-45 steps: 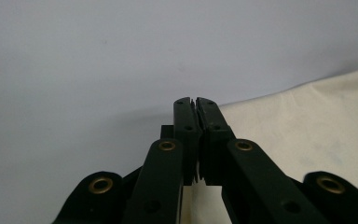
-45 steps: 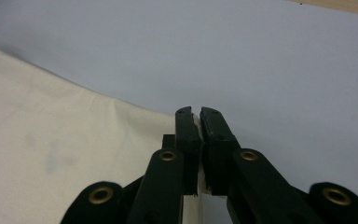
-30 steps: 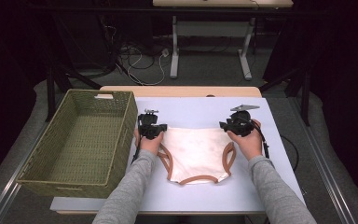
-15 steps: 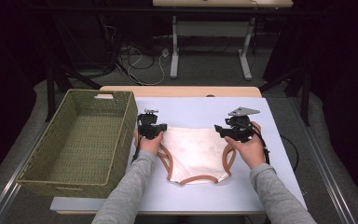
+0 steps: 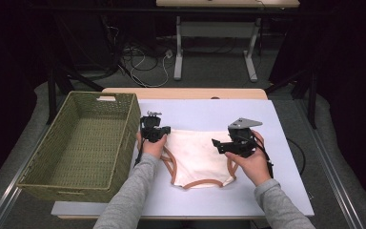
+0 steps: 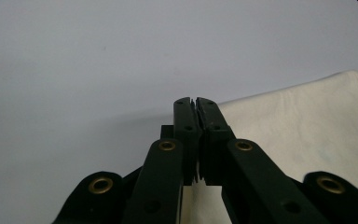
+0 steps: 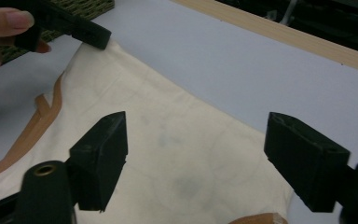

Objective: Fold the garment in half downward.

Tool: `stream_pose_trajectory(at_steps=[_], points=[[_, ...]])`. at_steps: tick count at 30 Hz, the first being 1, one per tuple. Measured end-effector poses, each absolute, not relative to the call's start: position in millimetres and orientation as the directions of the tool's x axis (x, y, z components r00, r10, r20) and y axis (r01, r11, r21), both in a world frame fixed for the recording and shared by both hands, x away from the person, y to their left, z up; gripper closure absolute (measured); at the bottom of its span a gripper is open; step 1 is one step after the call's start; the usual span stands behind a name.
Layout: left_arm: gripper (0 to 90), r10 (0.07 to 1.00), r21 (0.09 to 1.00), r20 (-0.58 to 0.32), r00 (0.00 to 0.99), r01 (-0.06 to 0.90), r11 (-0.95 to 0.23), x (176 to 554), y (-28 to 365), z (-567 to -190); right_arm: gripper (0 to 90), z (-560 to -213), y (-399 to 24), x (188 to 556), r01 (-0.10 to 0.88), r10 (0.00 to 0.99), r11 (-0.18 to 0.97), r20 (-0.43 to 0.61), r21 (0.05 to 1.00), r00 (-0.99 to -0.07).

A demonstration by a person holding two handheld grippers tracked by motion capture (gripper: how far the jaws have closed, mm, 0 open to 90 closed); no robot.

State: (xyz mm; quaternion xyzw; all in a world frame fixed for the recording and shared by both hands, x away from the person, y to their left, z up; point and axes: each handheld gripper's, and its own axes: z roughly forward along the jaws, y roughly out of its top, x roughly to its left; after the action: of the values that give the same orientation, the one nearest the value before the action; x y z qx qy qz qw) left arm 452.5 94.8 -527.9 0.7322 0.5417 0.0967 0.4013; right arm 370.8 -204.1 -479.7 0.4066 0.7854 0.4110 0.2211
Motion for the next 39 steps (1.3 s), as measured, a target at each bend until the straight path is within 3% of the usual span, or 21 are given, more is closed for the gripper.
stream_pose_trajectory(at_steps=[5,9,39], points=[[87.7,0.871,0.693,-0.294,0.395,0.715,-0.09,452,95,-527,12.6,-484,-197,362,0.442,0.805,0.317,0.009,0.839,-0.594],[87.6,0.869,0.693,-0.298,0.395,0.716,-0.087,452,96,-528,0.0,-489,-192,356,0.456,0.787,0.331,0.025,0.826,-0.617],[87.6,0.868,0.697,-0.306,0.39,0.713,-0.075,450,99,-529,2.3,-518,-144,320,0.385,0.696,0.435,-0.032,0.814,-0.718]])
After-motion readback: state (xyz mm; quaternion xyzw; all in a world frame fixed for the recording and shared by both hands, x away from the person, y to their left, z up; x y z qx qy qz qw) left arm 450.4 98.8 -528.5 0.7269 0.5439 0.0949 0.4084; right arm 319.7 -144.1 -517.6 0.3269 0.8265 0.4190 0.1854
